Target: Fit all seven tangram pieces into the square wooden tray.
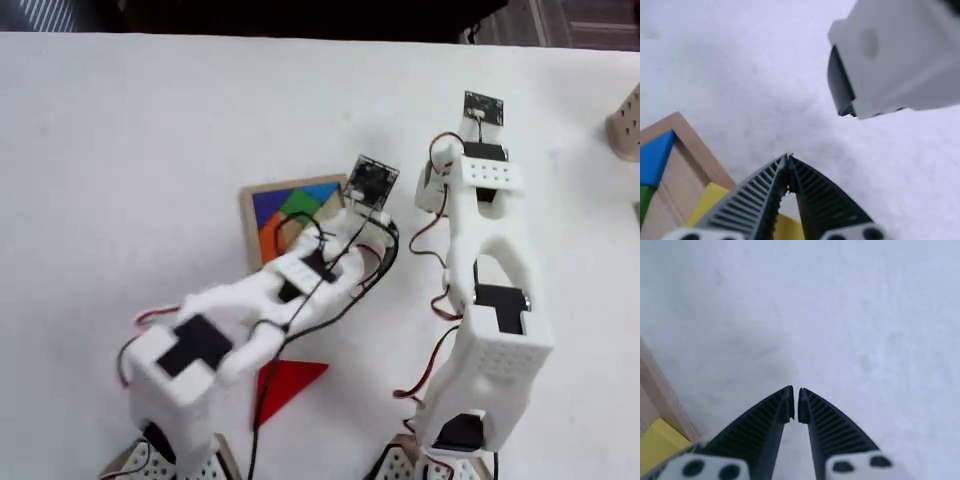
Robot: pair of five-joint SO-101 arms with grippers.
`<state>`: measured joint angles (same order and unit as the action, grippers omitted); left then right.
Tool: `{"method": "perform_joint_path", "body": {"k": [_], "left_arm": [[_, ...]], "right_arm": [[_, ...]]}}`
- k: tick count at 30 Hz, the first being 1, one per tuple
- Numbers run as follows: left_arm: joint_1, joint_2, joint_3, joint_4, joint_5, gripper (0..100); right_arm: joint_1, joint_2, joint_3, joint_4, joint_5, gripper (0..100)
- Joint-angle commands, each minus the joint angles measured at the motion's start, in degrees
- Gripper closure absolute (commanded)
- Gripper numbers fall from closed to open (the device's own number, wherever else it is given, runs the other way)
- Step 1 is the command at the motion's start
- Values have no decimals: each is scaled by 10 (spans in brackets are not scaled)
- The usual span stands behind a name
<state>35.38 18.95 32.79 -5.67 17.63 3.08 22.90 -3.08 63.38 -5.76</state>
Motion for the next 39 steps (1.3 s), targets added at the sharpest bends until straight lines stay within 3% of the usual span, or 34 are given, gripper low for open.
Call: {"method": "perform_joint_path", "body": {"k": [1, 7, 14, 27, 35, 39], "left_arm": [[-12, 48, -69, -14, -2, 977], [-19, 7, -32, 55, -2, 977], [-58, -54, 45, 57, -3, 977], [-145, -66, 52, 58, -3, 977], [-138, -109, 62, 55, 2, 977], [-82, -168, 98, 50, 2, 977]], "right_arm": [[-5, -15, -6, -7, 8, 979], [-4, -15, -6, -8, 8, 979], [-4, -15, -6, -8, 9, 979], [-1, -14, -5, -8, 9, 979], [-2, -14, -4, -8, 9, 979], [-3, -14, -5, -8, 9, 979]]}}
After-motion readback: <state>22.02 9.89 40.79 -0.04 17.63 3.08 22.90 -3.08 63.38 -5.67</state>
